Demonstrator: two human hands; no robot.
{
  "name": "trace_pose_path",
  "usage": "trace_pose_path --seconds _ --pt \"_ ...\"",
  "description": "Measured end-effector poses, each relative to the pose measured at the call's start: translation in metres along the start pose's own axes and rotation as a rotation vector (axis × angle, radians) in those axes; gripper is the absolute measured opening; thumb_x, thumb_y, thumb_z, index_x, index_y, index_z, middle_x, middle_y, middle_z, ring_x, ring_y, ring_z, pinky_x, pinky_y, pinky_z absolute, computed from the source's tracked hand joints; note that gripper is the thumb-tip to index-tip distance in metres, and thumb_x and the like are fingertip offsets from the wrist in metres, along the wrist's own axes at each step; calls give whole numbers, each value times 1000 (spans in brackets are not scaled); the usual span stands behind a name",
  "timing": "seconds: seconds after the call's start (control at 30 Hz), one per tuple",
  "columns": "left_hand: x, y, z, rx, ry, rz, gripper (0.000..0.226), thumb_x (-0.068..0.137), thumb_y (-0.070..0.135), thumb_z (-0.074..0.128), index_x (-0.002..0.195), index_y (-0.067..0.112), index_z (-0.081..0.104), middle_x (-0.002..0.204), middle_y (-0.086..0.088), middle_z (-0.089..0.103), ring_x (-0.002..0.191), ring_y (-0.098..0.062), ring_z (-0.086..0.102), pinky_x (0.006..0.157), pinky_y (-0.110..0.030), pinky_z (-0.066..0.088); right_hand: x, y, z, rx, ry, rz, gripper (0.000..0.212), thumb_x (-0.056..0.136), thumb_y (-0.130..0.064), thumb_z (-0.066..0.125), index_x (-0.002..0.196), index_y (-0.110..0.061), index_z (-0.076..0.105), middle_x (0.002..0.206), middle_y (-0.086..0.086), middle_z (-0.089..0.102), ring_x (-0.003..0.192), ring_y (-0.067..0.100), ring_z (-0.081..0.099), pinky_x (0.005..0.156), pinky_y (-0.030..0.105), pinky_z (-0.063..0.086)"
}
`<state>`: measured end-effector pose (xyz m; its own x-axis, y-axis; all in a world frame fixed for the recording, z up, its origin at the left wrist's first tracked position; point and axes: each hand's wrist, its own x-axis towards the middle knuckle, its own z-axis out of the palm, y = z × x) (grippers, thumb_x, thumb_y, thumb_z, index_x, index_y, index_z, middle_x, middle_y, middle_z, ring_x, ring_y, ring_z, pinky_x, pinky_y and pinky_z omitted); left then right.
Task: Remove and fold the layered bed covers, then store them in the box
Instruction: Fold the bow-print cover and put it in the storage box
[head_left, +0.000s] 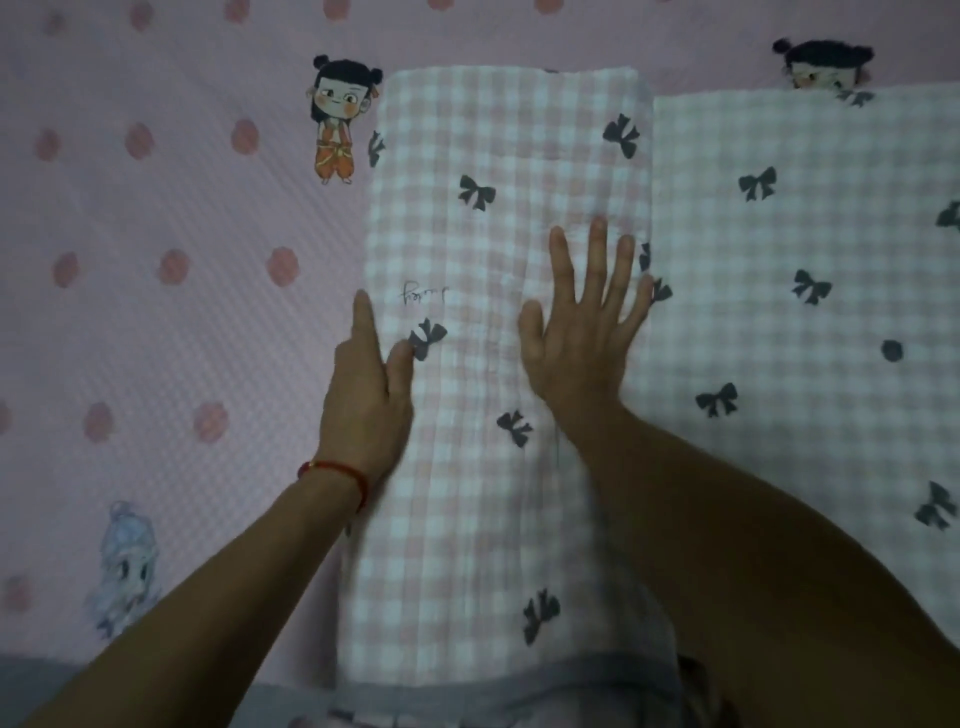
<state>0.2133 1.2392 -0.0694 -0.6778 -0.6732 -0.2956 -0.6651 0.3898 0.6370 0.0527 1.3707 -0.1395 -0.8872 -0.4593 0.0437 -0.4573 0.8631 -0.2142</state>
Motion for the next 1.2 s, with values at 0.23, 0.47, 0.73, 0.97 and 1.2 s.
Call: trace_pose_path --seconds 0.23,0.47,0.73,0.97,1.2 --pt "-21 20 -22 -143 -122 -452 70 84 78 51 110 14 62 106 2 68 93 -22 66 78 -32 52 11 20 -12 184 -273 -168 81 89 -65 17 161 -35 -6 168 7 -21 153 33 -23 120 61 -14" --pt "-70 80 -43 -114 -57 -382 44 93 59 55 110 19 64 104 -5 72 97 -30 69 89 -44 56 -38 121 -62 447 -627 -381 62 108 -46 30 162 -35 1 169 -2 -15 156 21 -14 127 43 -1" --pt "-115 214 -26 -84 -114 -150 52 81 55 72 117 21 58 101 -7 73 83 -25 74 72 -44 63 -111 198 -140 894 -781 56 41 107 -32 46 147 -25 52 155 -8 45 145 11 39 116 25 28" --pt "-147 363 109 246 28 270 30 93 40 57 106 17 45 95 -8 64 83 -34 60 66 -35 41 -114 282 -210 1447 -632 703 30 104 -26 52 90 -13 76 86 9 77 73 23 71 72 36 52" --pt "-161 318 238 766 -304 532 44 103 39 38 146 32 35 162 2 21 152 -34 8 113 -75 -1 -129 374 -207 1020 -643 737 58 101 -54 45 148 -20 44 139 3 55 119 24 57 106 40 45"
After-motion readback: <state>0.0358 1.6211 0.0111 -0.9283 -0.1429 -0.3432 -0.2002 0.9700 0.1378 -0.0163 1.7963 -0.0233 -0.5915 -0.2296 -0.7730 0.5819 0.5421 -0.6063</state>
